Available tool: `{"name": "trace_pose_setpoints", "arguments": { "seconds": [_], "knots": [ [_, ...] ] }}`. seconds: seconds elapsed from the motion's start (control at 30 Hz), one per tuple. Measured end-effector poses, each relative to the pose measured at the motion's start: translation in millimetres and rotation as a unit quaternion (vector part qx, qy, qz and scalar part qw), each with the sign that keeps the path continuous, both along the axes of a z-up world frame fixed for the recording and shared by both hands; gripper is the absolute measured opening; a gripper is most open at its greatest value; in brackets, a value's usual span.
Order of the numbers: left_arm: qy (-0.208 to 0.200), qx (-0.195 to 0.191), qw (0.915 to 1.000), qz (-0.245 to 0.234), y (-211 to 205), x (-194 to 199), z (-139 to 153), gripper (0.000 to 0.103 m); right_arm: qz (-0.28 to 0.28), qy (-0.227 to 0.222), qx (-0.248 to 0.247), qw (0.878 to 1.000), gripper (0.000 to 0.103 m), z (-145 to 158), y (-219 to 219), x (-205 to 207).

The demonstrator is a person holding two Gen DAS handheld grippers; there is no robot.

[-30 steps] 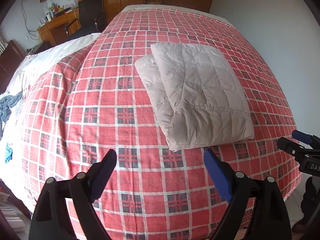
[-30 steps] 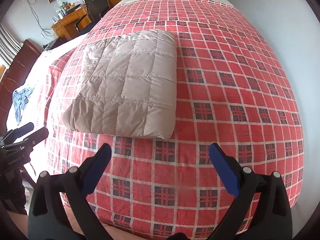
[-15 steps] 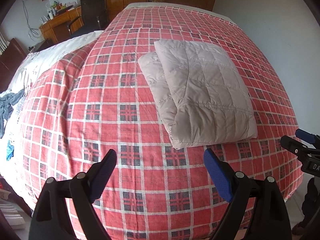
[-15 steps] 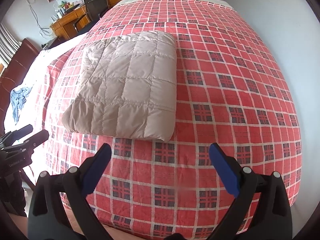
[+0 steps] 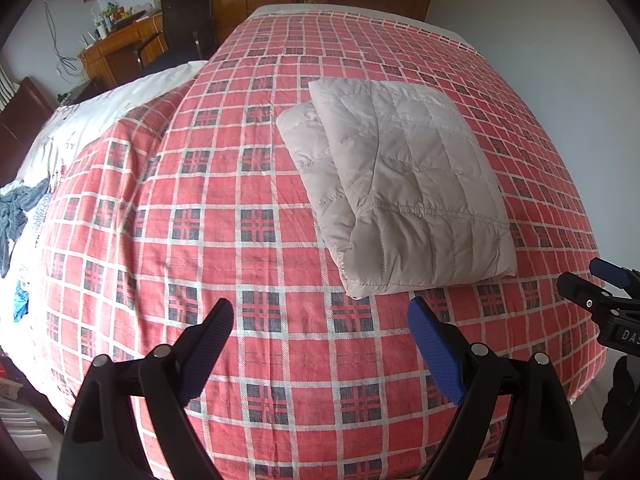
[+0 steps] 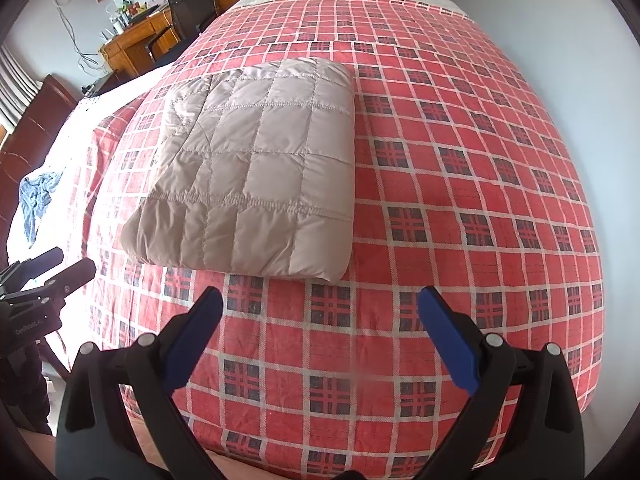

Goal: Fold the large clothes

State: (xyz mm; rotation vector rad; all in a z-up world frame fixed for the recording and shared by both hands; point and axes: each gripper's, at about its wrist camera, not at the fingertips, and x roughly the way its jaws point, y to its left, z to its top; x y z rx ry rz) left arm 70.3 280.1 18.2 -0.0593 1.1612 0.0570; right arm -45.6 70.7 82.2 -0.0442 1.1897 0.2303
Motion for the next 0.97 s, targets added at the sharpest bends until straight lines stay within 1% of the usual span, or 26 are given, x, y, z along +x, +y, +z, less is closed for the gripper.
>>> {"name": "trace_pose_setpoints", "arguments": {
  "seconds": [0.27,0.57,0.7,0.83,0.97],
  "knots": [
    [0.003,0.001,1.0,0.001,1.5,0.3,-0.8,0.089,-0.001,0.005,0.007,1.0,0.098,-0.9,-0.8,3.0],
    [0.004,0.0,1.0,0.001,1.4,0.2,-1.4,0.089,0.006,-0.005,0.017,1.0,0.097,1.4,0.7,4.6],
    [0.004,0.001,1.0,0.001,1.6,1.0,-2.1,0.089,0.004,-0.001,0.013,1.0,0.098,-0.5,0.8,5.9],
    [0.004,0.001,1.0,0.001,1.5,1.0,-2.2,0.089,-0.001,0.001,-0.005,1.0,0.098,-3.8,2.0,6.2],
    [0.005,0.002,1.0,0.001,1.6,2.0,-2.9,0.089,-0.003,0.006,-0.006,1.0,0.098,-6.1,0.3,7.7]
  ]
}}
